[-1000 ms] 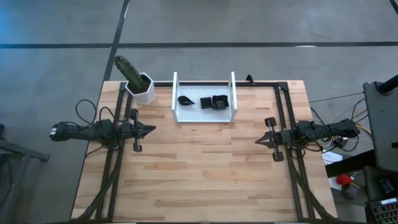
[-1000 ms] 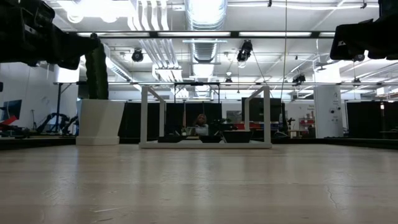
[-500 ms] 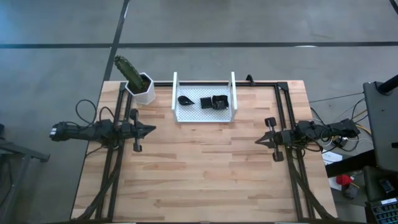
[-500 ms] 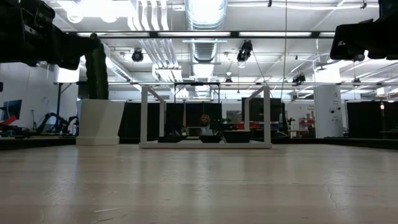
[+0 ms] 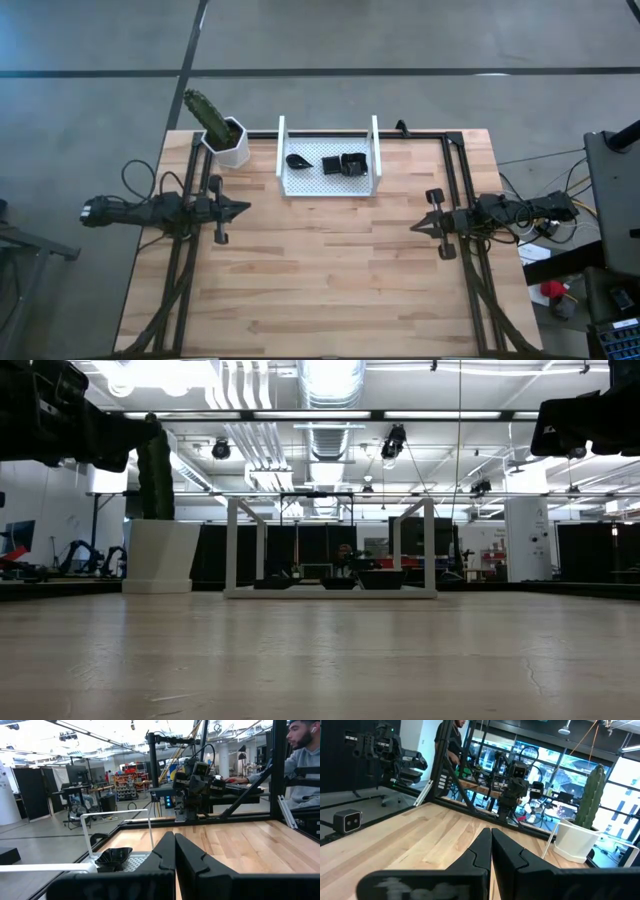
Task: Pick & Place Mini shaped plates
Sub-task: Return to Home Position
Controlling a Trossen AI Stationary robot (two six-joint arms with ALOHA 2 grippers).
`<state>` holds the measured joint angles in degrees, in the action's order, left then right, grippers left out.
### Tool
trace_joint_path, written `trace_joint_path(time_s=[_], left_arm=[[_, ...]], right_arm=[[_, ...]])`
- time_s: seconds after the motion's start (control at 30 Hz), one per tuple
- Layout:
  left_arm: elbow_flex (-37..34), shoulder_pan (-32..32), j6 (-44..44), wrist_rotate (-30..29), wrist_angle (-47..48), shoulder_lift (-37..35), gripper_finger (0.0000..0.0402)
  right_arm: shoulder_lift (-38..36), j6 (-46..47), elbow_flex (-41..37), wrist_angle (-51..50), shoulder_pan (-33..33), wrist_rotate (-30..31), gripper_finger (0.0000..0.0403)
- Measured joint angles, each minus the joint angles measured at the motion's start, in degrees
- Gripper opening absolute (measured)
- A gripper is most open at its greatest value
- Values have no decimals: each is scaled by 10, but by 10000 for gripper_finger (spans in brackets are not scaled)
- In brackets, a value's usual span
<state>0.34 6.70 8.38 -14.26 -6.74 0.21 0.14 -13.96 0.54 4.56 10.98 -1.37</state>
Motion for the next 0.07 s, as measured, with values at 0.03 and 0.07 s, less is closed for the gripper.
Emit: trace_joint_path(time_s=[0.03, 0.07], left_arm=[[0, 0, 0, 0, 0, 0, 0], [0, 0, 0, 0, 0, 0, 0]], right_arm=[[0, -1, 0, 0, 0, 0, 8], [0, -1, 0, 0, 0, 0, 8]])
